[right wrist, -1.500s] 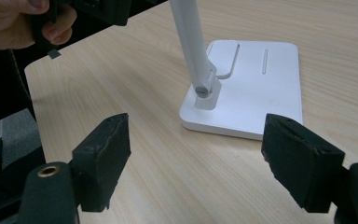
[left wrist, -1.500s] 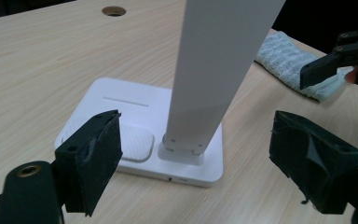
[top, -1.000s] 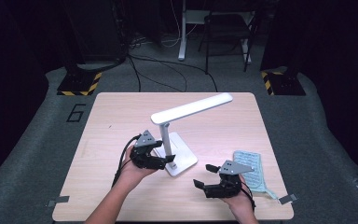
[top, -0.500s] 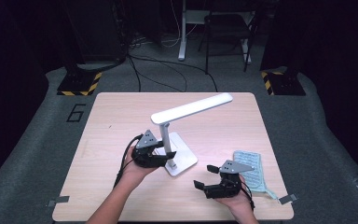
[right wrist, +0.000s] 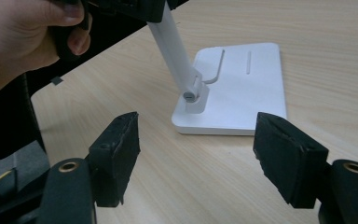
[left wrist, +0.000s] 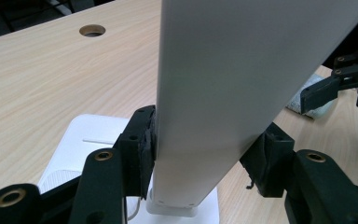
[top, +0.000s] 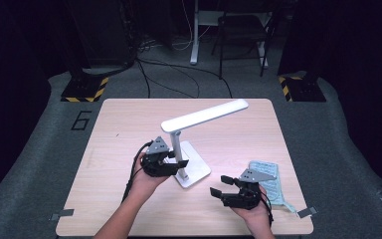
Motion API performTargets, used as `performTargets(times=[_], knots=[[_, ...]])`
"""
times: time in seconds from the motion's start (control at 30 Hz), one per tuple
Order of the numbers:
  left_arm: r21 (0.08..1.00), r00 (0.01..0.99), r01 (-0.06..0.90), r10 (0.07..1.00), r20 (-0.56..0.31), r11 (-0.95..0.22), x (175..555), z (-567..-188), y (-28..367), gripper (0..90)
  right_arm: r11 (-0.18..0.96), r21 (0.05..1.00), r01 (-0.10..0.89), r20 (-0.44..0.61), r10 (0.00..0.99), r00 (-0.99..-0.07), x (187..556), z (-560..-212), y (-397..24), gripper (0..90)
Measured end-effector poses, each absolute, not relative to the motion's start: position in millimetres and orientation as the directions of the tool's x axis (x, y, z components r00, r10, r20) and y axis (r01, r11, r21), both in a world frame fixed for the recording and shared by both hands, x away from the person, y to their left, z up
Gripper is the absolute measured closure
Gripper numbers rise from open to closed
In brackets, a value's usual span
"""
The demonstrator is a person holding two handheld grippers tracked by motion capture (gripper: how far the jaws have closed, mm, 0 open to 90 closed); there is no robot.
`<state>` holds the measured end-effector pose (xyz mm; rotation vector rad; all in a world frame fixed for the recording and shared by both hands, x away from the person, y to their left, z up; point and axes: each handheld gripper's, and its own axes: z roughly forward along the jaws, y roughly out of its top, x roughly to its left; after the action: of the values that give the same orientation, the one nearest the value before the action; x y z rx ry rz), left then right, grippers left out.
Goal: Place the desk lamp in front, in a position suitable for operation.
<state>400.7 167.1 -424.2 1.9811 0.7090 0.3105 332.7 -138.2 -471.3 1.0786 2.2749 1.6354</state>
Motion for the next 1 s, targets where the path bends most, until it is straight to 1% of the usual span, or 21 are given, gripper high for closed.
performTargets(times=[0.07,0.1,0.23,0.27,0.4,0.5,0.87,1.0], knots=[[0.866,0.798,0.343,0.599,-0.065,-0.363,400.1,-424.1,166.5,50.4,0.150,0.876,0.459,0.280,0.617,-0.735,332.1,-471.0,-138.3,33.8],[0.867,0.797,0.331,0.602,-0.045,-0.373,398.9,-423.7,165.5,50.9,0.158,0.878,0.453,0.268,0.622,-0.736,331.3,-470.6,-138.3,35.1],[0.869,0.798,0.319,0.602,-0.031,-0.378,397.7,-423.8,164.3,51.8,0.168,0.887,0.431,0.245,0.620,-0.746,329.9,-470.2,-138.3,42.0],[0.869,0.797,0.319,0.604,-0.029,-0.379,397.5,-423.7,164.3,51.9,0.167,0.888,0.428,0.244,0.619,-0.747,329.5,-470.2,-138.6,44.6],[0.868,0.799,0.312,0.601,-0.018,-0.388,396.8,-423.5,164.1,52.3,0.172,0.888,0.427,0.241,0.616,-0.750,329.3,-470.1,-139.6,50.3],[0.868,0.798,0.310,0.603,-0.015,-0.389,396.4,-423.5,163.9,52.4,0.162,0.889,0.427,0.249,0.612,-0.751,329.3,-470.0,-140.8,52.8],[0.864,0.814,0.303,0.581,-0.016,-0.402,392.8,-422.9,167.9,52.7,0.151,0.886,0.439,0.258,0.625,-0.736,330.2,-471.4,-144.3,53.6],[0.862,0.825,0.295,0.565,-0.013,-0.411,388.9,-422.6,170.7,52.7,0.153,0.882,0.446,0.262,0.626,-0.735,329.6,-470.3,-144.3,51.5]])
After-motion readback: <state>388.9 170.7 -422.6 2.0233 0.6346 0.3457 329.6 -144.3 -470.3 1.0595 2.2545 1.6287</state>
